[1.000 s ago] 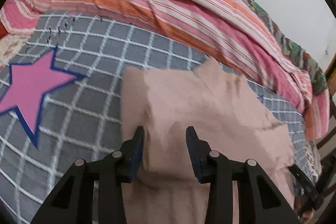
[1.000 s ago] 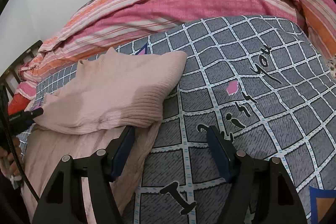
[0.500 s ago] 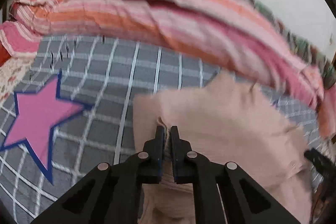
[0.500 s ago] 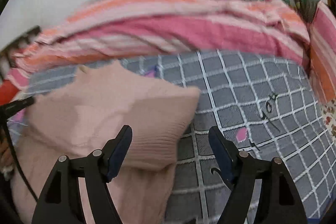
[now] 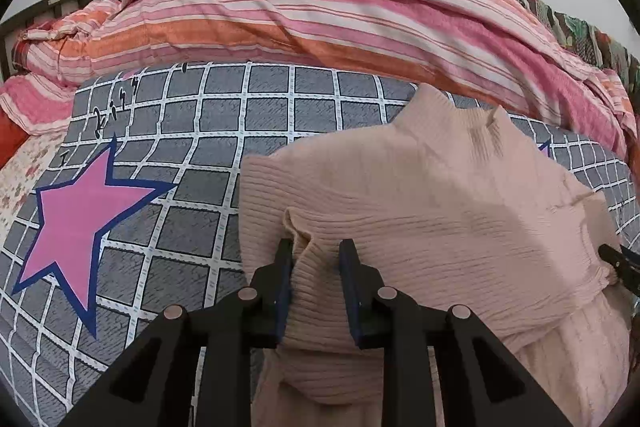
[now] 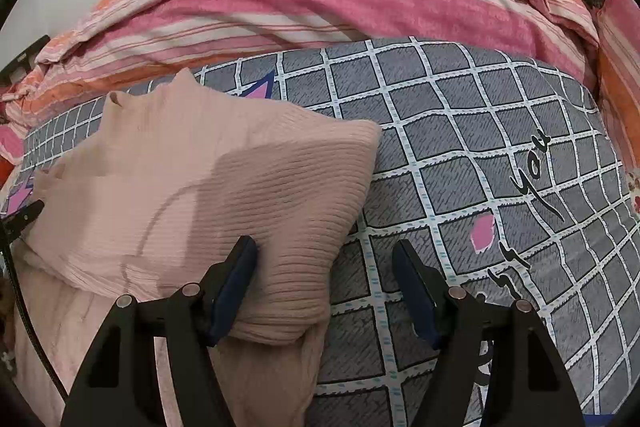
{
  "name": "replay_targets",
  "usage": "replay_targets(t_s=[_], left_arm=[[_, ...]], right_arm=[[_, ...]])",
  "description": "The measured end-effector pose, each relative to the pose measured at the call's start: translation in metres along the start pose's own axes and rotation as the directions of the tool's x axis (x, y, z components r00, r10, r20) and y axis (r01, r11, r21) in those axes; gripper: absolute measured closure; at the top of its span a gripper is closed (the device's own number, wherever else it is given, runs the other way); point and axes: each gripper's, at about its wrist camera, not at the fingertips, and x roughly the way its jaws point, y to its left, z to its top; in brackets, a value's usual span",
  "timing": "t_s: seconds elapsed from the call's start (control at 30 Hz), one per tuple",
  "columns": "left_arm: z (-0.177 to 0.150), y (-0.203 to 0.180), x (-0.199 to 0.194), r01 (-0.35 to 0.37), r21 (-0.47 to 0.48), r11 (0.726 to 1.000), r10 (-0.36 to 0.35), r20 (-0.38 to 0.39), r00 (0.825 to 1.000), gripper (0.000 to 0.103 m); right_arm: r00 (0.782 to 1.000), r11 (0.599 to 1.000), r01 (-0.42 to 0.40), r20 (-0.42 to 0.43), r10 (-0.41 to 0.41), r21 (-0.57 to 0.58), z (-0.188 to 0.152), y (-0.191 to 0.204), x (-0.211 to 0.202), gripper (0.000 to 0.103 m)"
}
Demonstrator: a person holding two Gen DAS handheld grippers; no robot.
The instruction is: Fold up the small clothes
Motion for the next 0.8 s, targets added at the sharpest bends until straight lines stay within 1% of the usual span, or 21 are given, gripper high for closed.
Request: replay_targets(t_s=[0.23, 0.4, 0.8], left_arm=[[0.0007, -0.0055, 0.0034, -0.018, 0.033, 0.999, 0.019, -0.013, 1.000, 0.080], [0.0001, -0.0021, 0.0028, -0.001, 0.022, 1.000, 0.002, -0.011, 1.000, 0.079], [-0.0003, -0.0032, 0.0016, 0.030, 0.024, 0.999, -0.030, -0.007, 1.000, 0.070]], right_arm=[[1.000, 1.000, 0.006, -0.001, -0.006, -0.012, -0.0004, 0.0025, 0.0008, 0.034], [1.000, 1.000, 0.003, 0.001, -0.003, -0.012, -0.0004, 0.0025, 0.0008, 0.034], [1.000, 1.000, 0.006, 0.011, -0.006, -0.002, -0.0009, 0.0004, -0.0023, 0.034]])
